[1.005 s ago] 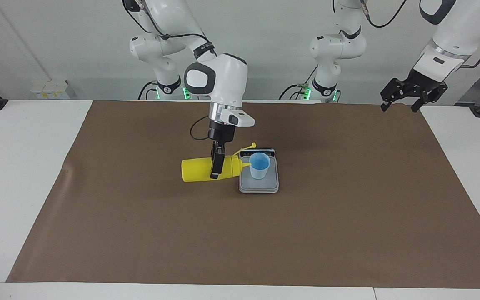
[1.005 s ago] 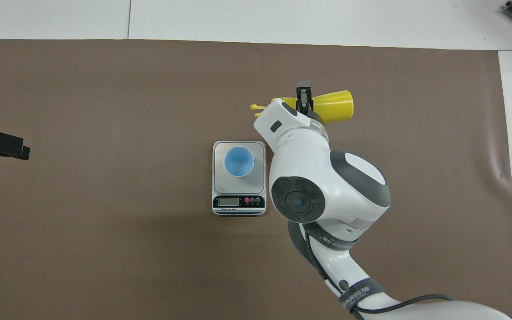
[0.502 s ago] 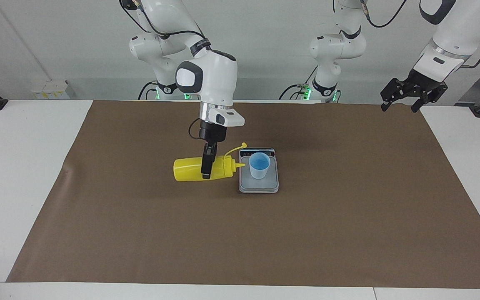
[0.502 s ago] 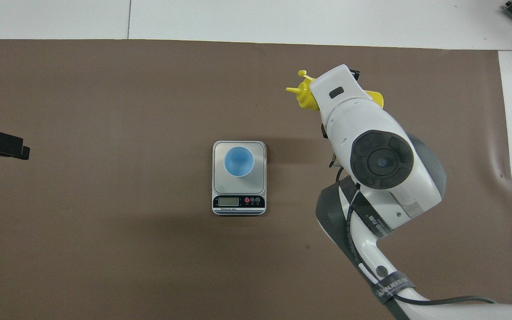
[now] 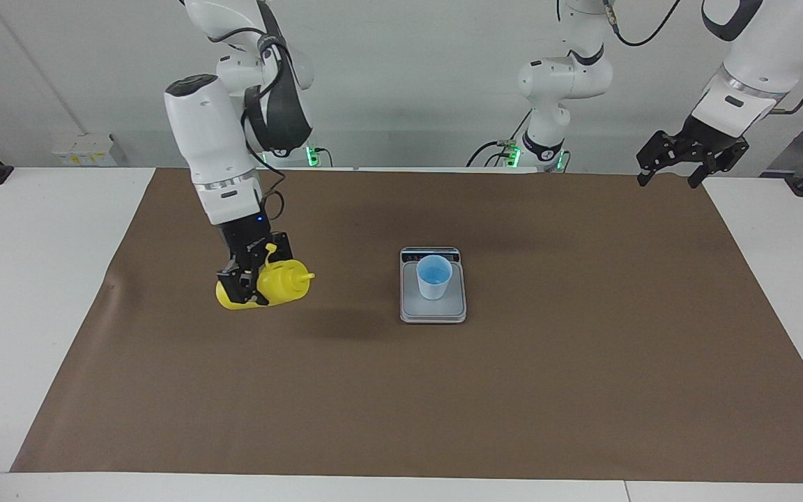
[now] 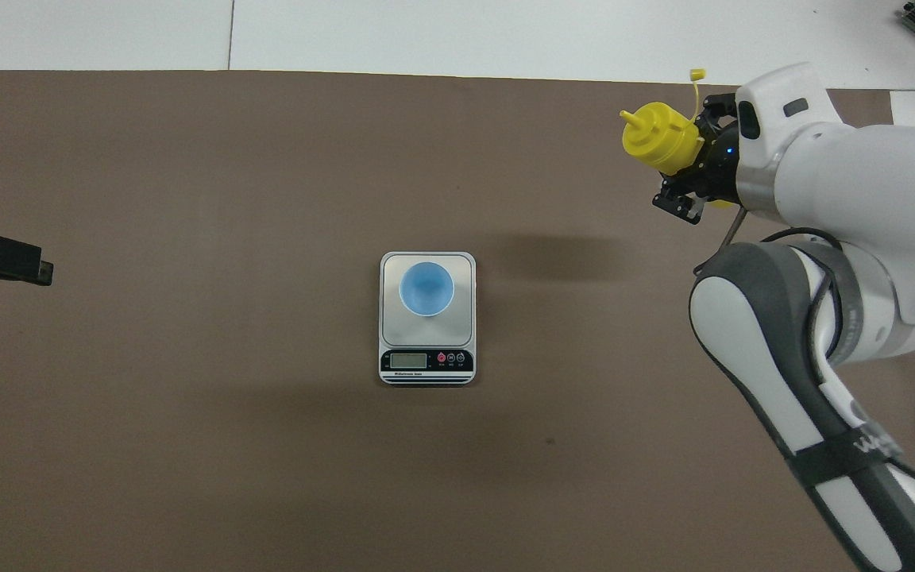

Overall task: Pour seasoning into cup on scale with both arms
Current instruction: 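Tilt the bottle upright and carry it back with the right gripper, then lower the yellow bottle and lay it on the table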

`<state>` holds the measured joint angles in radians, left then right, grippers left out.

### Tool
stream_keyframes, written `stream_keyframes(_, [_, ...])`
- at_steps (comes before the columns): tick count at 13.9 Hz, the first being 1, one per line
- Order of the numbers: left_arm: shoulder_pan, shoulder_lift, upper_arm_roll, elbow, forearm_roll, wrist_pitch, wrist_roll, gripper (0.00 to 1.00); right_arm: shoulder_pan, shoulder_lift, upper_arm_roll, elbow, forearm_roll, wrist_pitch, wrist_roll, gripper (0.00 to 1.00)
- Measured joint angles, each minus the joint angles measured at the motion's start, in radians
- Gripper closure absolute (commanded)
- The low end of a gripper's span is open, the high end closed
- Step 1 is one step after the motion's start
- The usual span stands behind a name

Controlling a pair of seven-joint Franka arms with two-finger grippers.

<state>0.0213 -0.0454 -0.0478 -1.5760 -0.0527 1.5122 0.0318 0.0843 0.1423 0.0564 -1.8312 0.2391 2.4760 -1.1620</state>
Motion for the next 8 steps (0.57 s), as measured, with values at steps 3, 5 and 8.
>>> stream_keyframes(3, [0.000, 0.000, 0.000, 0.000, 0.000, 0.000, 0.000, 0.00, -0.038, 0.000, 0.000, -0.039, 0.211, 0.037, -0.125, 1.00])
stream_keyframes(5, [0.000, 0.000, 0.000, 0.000, 0.000, 0.000, 0.000, 0.00, -0.069, -0.001, -0.001, -0.069, 0.388, 0.044, -0.281, 1.00])
stream_keyframes(8, [0.000, 0.000, 0.000, 0.000, 0.000, 0.000, 0.000, 0.00, -0.115, 0.000, -0.002, -0.138, 0.720, 0.071, -0.566, 1.00])
